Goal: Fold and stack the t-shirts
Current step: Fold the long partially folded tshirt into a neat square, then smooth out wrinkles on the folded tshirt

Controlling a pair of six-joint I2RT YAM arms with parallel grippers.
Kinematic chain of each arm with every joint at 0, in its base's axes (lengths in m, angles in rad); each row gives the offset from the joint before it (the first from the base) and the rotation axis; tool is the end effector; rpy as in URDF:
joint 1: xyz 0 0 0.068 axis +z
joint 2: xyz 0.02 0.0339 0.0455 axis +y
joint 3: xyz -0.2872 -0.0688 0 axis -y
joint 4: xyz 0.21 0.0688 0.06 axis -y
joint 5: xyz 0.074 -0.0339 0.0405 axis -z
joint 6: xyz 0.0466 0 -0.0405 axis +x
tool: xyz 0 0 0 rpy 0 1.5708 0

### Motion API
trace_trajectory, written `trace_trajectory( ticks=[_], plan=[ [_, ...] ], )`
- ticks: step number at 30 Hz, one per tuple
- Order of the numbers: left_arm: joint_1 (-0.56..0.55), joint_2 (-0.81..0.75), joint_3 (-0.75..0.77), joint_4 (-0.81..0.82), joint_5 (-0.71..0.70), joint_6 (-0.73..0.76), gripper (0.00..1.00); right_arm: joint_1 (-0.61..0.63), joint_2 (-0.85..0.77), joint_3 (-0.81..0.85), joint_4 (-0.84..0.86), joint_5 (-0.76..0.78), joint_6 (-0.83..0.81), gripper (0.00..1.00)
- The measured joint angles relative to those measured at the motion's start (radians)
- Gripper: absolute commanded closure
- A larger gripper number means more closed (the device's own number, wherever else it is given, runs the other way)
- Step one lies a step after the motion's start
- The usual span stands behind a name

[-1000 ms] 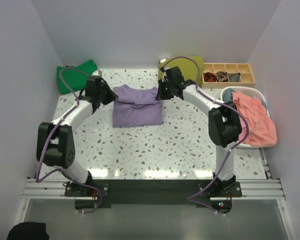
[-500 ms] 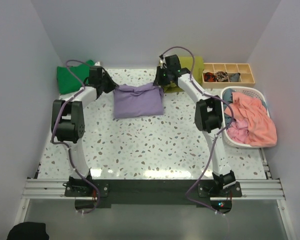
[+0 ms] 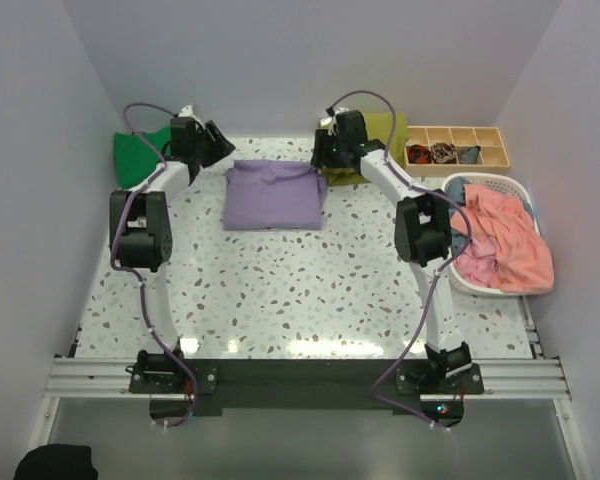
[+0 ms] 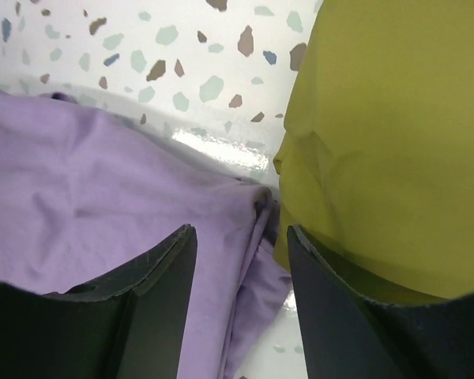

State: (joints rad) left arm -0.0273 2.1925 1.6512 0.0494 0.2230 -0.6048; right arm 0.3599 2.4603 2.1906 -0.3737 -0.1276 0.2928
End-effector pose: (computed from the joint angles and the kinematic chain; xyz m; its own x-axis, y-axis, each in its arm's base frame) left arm 0.5030 -0.0240 0.2338 -0.5143 -0.5407 -0.6657 -0.0863 0.8049 -0.5871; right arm 0.5198 0.2019 0.2241 -0.6659 0.0553 -0.7440 -0.2636 0.9155 0.3040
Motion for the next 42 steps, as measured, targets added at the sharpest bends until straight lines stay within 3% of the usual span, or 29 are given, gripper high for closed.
trace_trajectory(
  ticks=[5,10,16,20,25,29,33,42],
  plan=[
    [0.022,-0.072,-0.027,0.011,-0.014,0.015,0.4,0.001,-0.076,-0.033,0.034,-0.026,0.002,0.46],
    [0.007,-0.095,-0.032,0.084,0.14,0.009,0.43,0.019,-0.109,-0.046,0.087,-0.104,0.037,0.47],
    [-0.029,0.05,0.003,0.261,0.381,-0.104,0.45,0.057,-0.066,-0.046,0.125,-0.169,0.087,0.48],
    [-0.028,0.185,0.014,0.358,0.463,-0.171,0.45,0.071,0.006,-0.045,0.143,-0.178,0.108,0.49],
    [-0.006,0.283,0.016,0.389,0.488,-0.184,0.46,0.065,0.046,-0.106,0.11,-0.139,0.114,0.51],
    [0.015,0.277,0.01,0.389,0.468,-0.142,0.46,0.065,-0.06,-0.3,0.201,-0.098,0.128,0.51],
    [0.04,0.235,-0.047,0.393,0.463,-0.113,0.46,0.07,-0.174,-0.472,0.216,-0.037,0.127,0.51],
    [0.09,0.12,-0.128,0.325,0.409,-0.054,0.39,0.063,-0.272,-0.594,0.213,0.031,0.084,0.5]
  ],
)
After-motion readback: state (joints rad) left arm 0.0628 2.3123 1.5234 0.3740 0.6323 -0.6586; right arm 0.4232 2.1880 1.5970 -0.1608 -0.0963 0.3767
